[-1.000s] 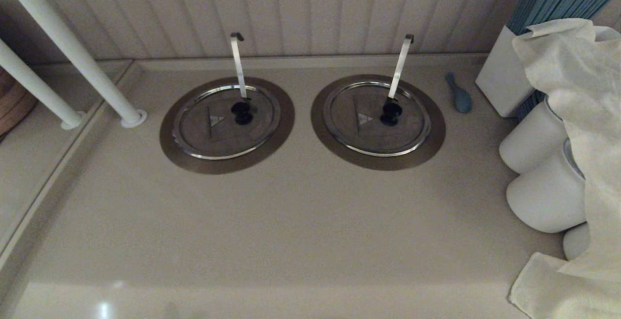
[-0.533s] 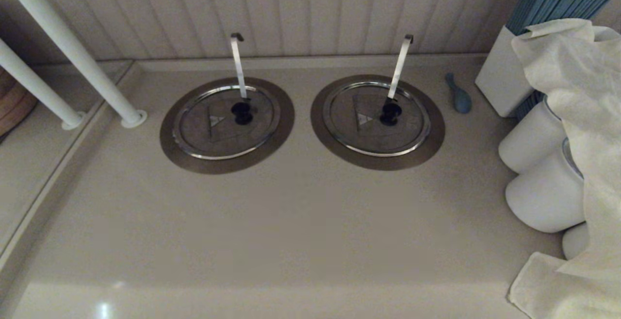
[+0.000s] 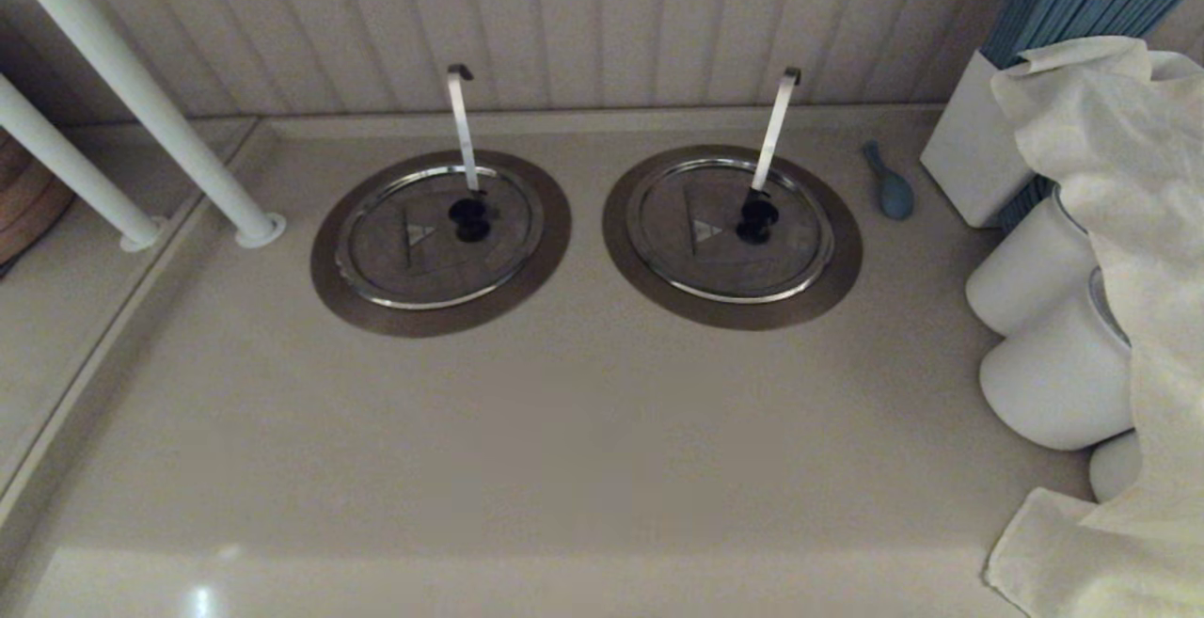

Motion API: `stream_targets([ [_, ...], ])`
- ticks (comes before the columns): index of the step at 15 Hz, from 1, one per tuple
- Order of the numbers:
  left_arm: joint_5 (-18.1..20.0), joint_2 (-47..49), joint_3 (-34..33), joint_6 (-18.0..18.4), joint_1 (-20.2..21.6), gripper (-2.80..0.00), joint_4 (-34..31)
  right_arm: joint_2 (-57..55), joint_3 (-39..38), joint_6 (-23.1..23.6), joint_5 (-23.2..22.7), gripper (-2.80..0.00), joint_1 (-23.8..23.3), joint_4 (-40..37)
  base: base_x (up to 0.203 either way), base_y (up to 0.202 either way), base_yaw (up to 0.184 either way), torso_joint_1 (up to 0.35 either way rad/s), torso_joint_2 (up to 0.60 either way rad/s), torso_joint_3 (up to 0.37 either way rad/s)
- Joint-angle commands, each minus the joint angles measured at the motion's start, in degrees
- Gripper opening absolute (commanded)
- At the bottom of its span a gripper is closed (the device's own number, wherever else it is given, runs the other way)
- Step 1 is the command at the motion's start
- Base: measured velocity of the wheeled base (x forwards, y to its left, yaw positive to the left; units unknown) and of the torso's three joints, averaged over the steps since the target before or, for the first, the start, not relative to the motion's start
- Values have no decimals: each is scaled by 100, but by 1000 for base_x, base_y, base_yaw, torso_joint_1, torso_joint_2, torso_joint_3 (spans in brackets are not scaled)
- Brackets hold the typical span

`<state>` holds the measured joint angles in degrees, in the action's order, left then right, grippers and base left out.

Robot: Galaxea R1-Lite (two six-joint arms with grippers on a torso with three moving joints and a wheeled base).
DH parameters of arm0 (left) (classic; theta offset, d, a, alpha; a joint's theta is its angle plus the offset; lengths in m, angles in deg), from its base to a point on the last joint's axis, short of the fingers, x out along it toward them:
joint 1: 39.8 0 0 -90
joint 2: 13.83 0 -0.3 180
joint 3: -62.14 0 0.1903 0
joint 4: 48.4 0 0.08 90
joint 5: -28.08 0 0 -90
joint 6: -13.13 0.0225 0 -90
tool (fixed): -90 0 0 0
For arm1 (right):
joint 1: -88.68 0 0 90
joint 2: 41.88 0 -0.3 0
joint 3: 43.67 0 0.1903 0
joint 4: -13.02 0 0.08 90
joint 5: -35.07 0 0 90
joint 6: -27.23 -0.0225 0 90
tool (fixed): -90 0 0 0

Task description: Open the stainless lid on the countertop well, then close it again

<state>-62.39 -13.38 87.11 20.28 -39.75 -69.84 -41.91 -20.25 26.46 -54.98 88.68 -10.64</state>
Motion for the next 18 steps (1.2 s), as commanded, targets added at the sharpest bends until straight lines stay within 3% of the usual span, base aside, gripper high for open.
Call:
stream_targets([
  [1, 216, -29, -150, 131, 3, -280, -277, -3, 4, -2, -4, -280, 0, 3, 0, 0, 0, 0, 0, 0],
  [5, 356, -27, -160, 219, 4, -280, -194, -4, 4, -2, -7, -280, 0, 3, 0, 0, 0, 0, 0, 0],
  [9, 303, -27, -160, -134, 4, -280, -201, 2, -5, 6, -4, -280, 0, 3, 0, 0, 0, 0, 0, 0],
  [18, 293, -36, -160, -196, -5, -280, -210, 2, -5, 33, -13, -280, 0, 3, 0, 0, 0, 0, 0, 0],
])
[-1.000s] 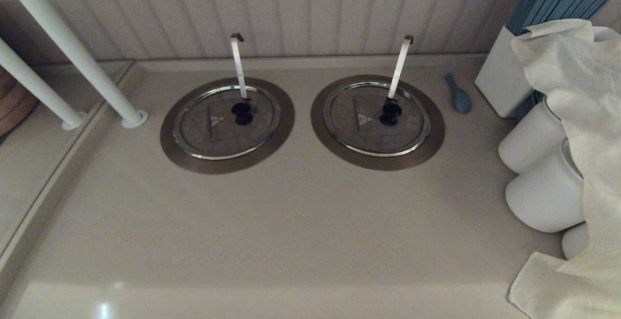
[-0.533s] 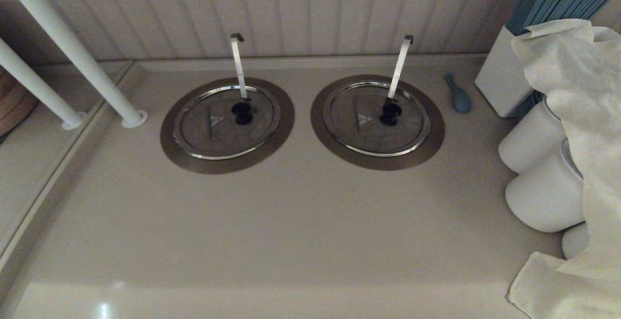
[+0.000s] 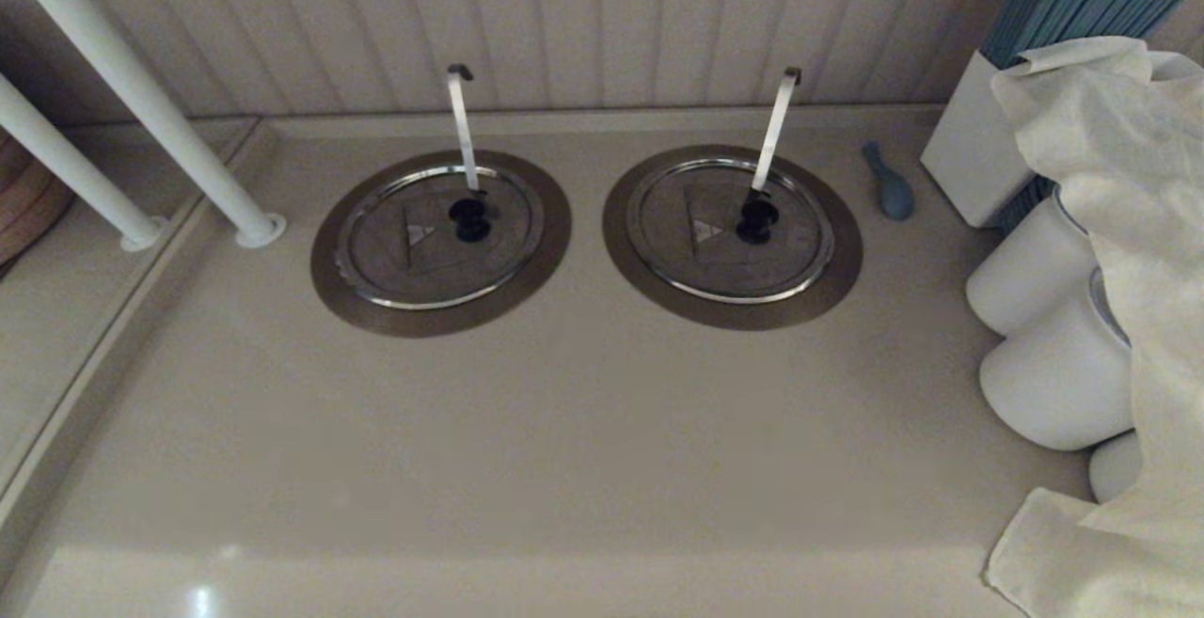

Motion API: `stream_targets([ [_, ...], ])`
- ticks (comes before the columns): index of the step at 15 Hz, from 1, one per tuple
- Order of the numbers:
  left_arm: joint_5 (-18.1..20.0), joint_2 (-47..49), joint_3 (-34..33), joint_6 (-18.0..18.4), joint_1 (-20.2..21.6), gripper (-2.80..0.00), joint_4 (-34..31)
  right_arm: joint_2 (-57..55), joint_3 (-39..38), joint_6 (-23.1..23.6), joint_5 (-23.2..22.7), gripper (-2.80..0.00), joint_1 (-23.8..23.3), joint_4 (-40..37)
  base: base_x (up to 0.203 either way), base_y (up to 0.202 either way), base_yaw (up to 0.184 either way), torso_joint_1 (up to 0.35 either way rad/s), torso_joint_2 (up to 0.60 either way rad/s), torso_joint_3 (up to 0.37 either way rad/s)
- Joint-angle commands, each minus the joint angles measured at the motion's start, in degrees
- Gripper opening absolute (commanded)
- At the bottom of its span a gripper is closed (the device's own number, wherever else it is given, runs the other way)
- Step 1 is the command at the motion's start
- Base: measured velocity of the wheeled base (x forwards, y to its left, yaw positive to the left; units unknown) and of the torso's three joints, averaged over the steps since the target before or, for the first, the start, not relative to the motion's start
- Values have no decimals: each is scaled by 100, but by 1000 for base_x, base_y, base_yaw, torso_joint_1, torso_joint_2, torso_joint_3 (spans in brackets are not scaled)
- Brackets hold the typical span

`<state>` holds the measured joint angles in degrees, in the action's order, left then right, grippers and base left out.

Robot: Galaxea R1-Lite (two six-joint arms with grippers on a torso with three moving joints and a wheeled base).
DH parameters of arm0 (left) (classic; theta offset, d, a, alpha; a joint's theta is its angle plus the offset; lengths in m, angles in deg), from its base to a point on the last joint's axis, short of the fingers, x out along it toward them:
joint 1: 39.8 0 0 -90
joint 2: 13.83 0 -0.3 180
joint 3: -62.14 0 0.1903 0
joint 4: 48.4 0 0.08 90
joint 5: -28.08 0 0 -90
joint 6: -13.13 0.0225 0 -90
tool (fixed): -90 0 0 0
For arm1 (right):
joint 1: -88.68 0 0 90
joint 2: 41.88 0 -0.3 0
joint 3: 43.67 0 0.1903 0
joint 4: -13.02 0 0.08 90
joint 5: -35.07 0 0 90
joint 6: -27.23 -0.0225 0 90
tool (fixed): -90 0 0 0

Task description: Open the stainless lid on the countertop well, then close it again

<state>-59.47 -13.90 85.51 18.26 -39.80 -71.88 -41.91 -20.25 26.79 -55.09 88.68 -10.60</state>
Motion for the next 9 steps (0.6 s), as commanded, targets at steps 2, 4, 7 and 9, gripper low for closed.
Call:
stream_targets([
  [2, 1, 25, 0, 5, 3, -280, 2, -6, 4, -18, -2, -280, 0, -1, 0, 0, 0, 0, 0, 0],
  [4, 1, 20, 0, 5, 0, -280, 2, 1, -2, -26, 4, -280, 0, -1, 0, 0, 0, 0, 0, 0],
  [7, 1, 19, 0, 8, 0, -280, 0, -6, 4, -26, 7, -280, 0, -1, 0, 0, 0, 0, 0, 0],
  [9, -20, 16, 0, -42, 0, -280, -24, 2, 4, -26, 7, -280, 0, -1, 0, 0, 0, 0, 0, 0],
])
